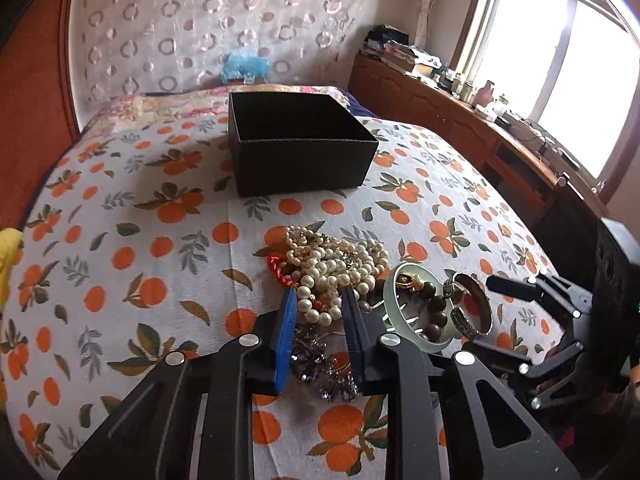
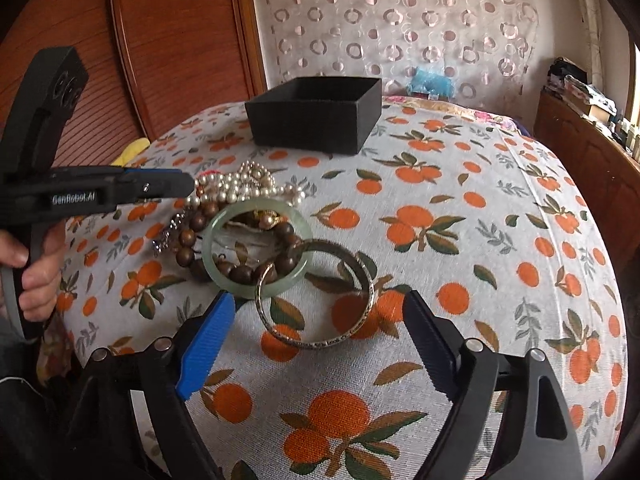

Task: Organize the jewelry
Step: 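Grasp the pearl necklace with the left tool while the right tool reaches the silver bangle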

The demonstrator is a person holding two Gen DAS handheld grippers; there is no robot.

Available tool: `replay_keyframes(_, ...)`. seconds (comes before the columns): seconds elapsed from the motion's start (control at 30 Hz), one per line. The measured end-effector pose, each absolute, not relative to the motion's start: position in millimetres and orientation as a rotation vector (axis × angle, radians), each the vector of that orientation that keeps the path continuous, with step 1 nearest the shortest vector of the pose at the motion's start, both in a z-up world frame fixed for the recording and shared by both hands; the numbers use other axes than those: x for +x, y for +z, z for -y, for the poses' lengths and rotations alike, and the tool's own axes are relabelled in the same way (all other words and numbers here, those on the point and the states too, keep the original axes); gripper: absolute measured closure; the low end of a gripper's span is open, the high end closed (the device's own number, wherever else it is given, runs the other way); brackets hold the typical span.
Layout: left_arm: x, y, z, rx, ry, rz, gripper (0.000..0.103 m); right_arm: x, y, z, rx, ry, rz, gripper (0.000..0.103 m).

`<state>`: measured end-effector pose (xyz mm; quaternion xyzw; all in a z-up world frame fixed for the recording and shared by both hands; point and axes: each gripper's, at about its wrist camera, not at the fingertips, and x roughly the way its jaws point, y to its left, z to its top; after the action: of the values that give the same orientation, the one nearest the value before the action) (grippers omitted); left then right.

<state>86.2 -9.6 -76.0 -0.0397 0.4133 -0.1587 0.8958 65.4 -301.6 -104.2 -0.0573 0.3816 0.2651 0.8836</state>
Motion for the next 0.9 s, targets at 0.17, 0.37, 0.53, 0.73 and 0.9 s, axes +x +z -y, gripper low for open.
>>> replay_keyframes(0.17,90.6,-78.5,9.6,-0.078,-0.311,-0.859,0.097,66.0,-103.3,300.5,-0.12,0.562,-0.795,0.017)
replay_keyframes(0.37,83.6,-65.2,7.7,-0.068,-0.307,-0.803,0.103,68.3,-103.0,297.7,-0.142,0.569,-0.81,0.023)
replay_keyframes(0.53,82.3,-54.4,8.1,-0.044,-0.293,-0.777,0.103,72.9,-102.2,300.1,-0.129,0.575,-0.822,0.023)
replay_keyframes(0.73,85.4,-62.8,2.1,-0.064,-0.275,-0.807,0.07,74.5,-102.3,300.7,-0.133,0.578,-0.826,0.023)
replay_keyframes(0.9,92.5,-77.4,1.0,-0.102,-0.3,-0.863,0.075,74.4,-102.6,299.7,-0.134,0.58,-0.824,0.023)
